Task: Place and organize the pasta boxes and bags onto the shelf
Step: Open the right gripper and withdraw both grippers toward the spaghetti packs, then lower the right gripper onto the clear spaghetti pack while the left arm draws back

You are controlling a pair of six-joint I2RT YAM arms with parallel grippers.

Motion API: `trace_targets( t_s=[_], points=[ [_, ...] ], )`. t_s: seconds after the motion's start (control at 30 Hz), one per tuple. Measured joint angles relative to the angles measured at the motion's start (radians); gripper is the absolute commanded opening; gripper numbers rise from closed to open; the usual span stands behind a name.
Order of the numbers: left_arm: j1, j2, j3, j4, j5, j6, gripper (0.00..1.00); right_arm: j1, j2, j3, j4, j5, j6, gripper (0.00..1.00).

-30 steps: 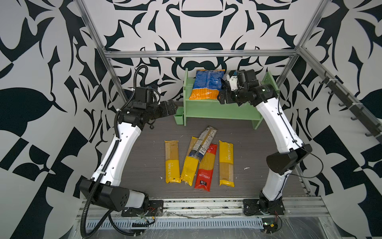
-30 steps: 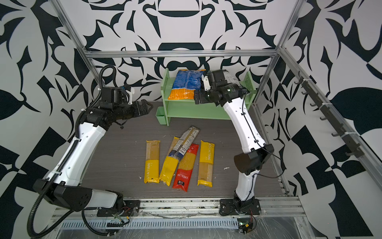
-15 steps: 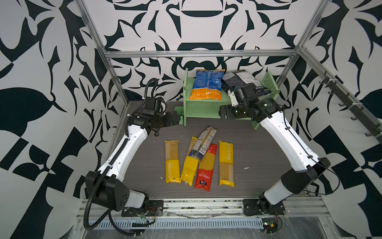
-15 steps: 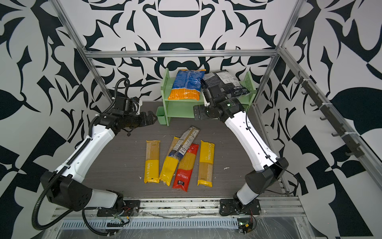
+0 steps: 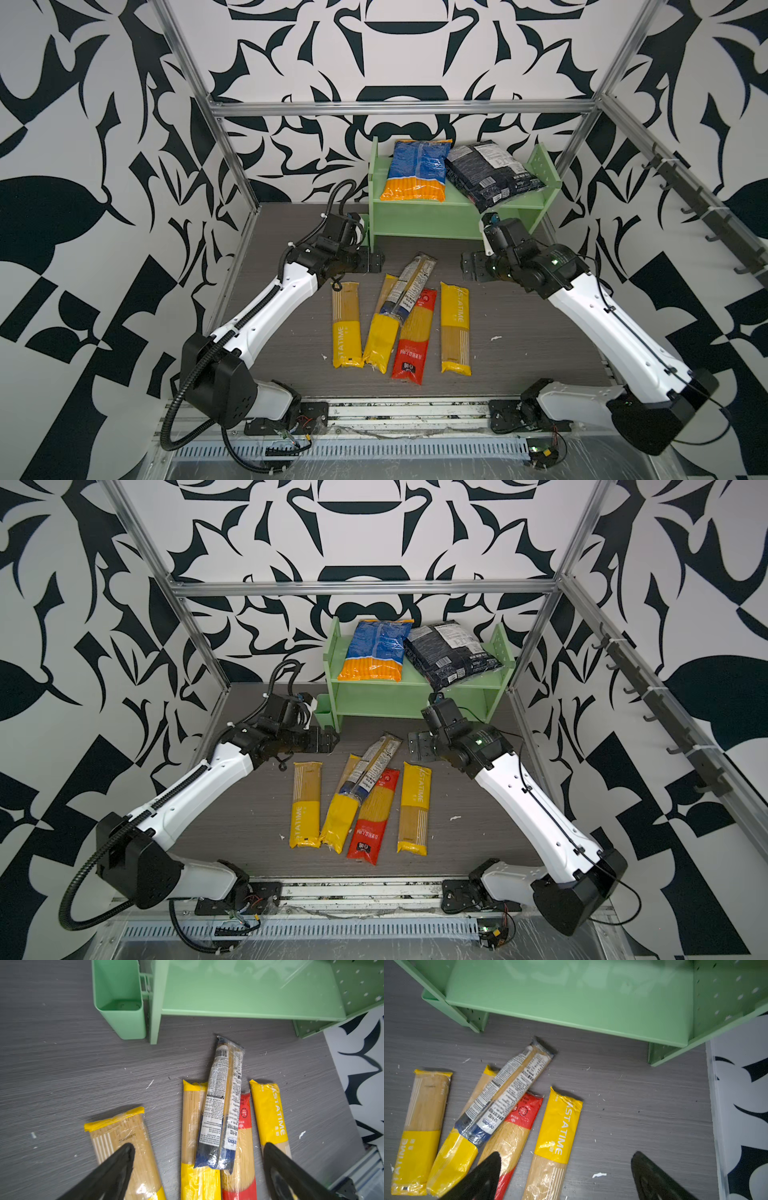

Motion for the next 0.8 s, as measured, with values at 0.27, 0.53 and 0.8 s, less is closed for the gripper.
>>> trace_targets(
  t_s=[0.27, 0.53, 0.8],
  points=[
    [-0.089, 0.000, -0.197, 0.100, -0.037, -0.030, 0.99, 0.000, 0.024, -0.081, 0.008, -0.097, 0.071, 0.94],
    [-0.047, -0.082, -0.203, 0.073, -0.109, -0.027, 0.99, 0.074, 0.123, -0.106, 0.022, -0.123, 0.198, 0.99],
    [0.111, -0.230, -0.192, 0.028, -0.116, 0.023, 0.99, 0.248, 0.403, 0.016, 0.026, -0.035, 0.362, 0.98]
  ],
)
